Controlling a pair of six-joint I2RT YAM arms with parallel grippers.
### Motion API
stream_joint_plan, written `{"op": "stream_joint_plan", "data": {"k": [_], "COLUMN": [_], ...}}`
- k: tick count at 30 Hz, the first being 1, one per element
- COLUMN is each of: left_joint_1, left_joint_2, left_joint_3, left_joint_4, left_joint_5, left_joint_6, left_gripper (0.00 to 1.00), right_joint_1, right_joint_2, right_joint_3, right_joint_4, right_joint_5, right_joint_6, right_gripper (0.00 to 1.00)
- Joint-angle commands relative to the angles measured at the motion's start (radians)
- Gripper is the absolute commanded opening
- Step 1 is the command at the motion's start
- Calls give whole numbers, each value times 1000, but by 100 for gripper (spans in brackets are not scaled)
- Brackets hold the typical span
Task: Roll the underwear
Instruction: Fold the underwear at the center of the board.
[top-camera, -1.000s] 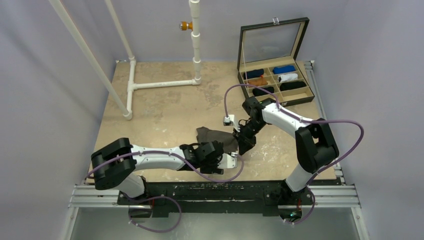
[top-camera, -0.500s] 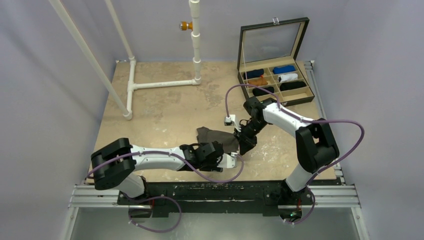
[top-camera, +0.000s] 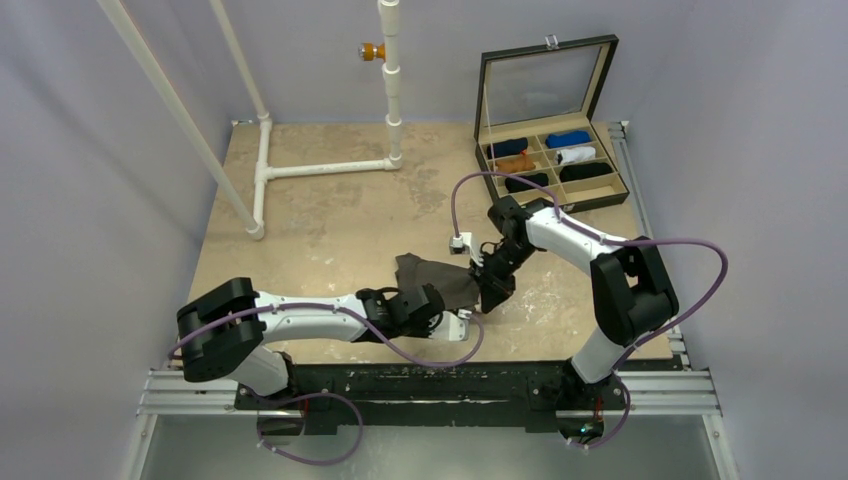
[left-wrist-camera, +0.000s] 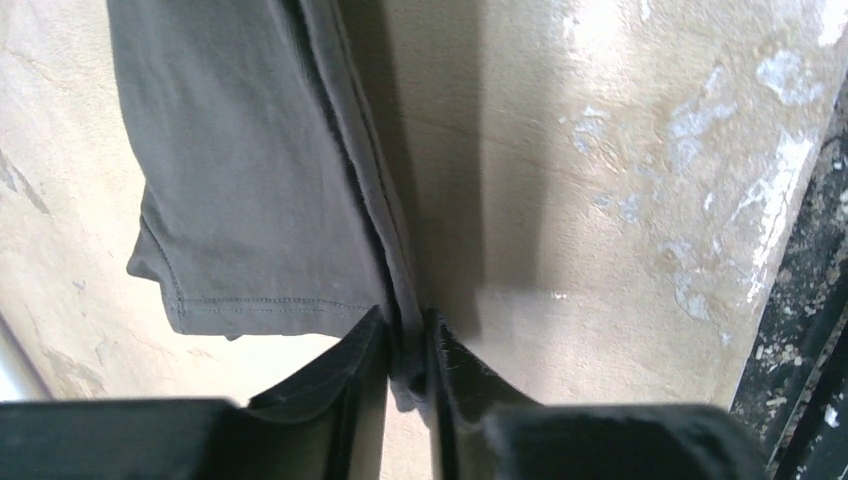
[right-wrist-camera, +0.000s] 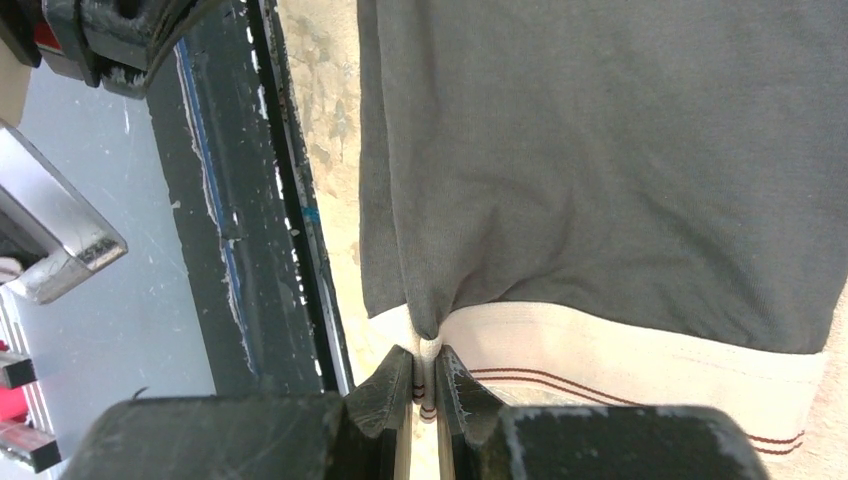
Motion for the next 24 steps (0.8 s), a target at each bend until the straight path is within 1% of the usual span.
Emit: {"op": "stream_joint_plan", "data": {"k": [1,2,3,6,12,15,19,22,24], "left_joint_1": [-10,-11,-12,-20,-23,-23,-18,14,70], "left_joint_2": [-10,-13,-15,-22,-39,-40,-37,-29,-12], "left_joint_3": [12,17,23,64,186,233,293,330,361], "left_joint_4": [-47,-60,-71,-144,-375,-455,-528,-564,-591], "left_joint_5": [44,55,66,123,335,416,503,566,616], "left_joint_6": [18,19,21,32,65,68,61,62,71], "left_gripper": [9,3,0,0,0,0,0,0,0], "right_joint_1": [-3,-4,-3,-3,-2,-1,-2,-1,-3], "right_joint_2": [-27,-27,-25,-11,-5,1,37,41,36], "right_joint_3": [-10,-9,-6,7,20,35,65,63,64], "right_joint_4": [-23,-30,-43,-92,-184,-219,-305,-327,-323], "right_joint_5": [-11,-6,-4,1,12,11,27,38,42], "right_joint_6": [-35,-42,-51,-81,-145,-166,-198,-205,-198], "right_gripper": [0,0,0,0,0,0,0,0,0]}}
